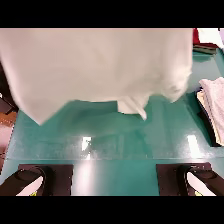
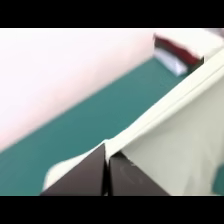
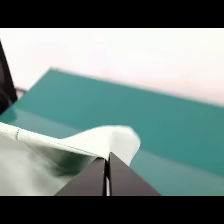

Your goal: Fold the shirts.

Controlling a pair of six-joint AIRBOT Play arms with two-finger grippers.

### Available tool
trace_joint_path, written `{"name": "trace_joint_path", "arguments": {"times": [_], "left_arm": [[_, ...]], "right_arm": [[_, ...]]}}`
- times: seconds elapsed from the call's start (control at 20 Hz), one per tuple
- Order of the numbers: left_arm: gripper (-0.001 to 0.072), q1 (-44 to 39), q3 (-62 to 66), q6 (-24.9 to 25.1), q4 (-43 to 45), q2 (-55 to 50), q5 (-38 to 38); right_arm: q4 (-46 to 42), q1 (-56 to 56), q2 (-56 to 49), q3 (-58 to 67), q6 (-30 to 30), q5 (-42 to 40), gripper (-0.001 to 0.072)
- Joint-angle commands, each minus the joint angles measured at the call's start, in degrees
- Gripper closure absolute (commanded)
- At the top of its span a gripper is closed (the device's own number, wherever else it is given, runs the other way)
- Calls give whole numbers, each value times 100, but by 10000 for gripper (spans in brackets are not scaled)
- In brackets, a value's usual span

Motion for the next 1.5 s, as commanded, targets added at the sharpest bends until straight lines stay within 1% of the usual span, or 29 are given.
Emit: {"name": "trace_joint_path", "arguments": {"times": [0.0, 0.2, 0.3, 0.4, 0.55, 0.65, 0.75, 0.9, 1.0, 1.15, 1.2, 1.25, 1.3, 1.35, 1.4, 1.45], "left_arm": [[683, 7, 210, 153, -553, 472, 579], [683, 7, 249, 162, -785, 507, 708], [683, 7, 122, 160, -487, 319, 789], [683, 7, -286, 149, -127, 17, 785], [682, 7, -1145, 153, -50, -809, 664], [682, 9, -1596, 153, 125, -1628, 671], [682, 13, -1773, 157, 177, -2573, 713], [682, 13, -1773, 131, 201, -3840, 1032], [682, 13, -1773, -26, 205, -4323, 1165], [680, 13, -1773, -46, 232, -4535, 1364], [679, 13, -1753, -46, 236, -4535, 1405], [565, 13, -1720, -44, 247, -4533, 1386], [273, 13, -1676, -63, 249, -4533, 1290], [117, 13, -1648, -68, 251, -4522, 1193], [194, 26, -1578, -68, 313, -4511, 997], [224, 63, -1488, -131, 400, -4476, 684]], "right_arm": [[-369, -24, 264, 920, 26, 146, 697], [-509, -24, -125, 1727, 26, 278, 697], [-514, -24, -439, 1663, 28, 271, 697], [-520, -24, -807, 1169, 92, 256, 697], [-758, -59, -1692, 468, 286, 363, 697], [-769, -90, -2406, 129, 280, 323, 697], [-752, -129, -3091, -101, 280, 74, 697], [-745, -129, -3921, -214, 282, -328, 696], [-702, -127, -4306, -212, 282, -407, 694], [-702, -129, -4570, -212, 282, -507, 688], [-702, -129, -4599, -212, 282, -527, 631], [-704, -129, -4599, -212, 282, -540, 401], [-702, -129, -4590, -201, 282, -538, 230], [-706, -133, -4557, -162, 282, -446, 218], [-699, -136, -4492, -103, 284, -267, 224], [-702, -129, -4389, -39, 280, 26, 234]]}}
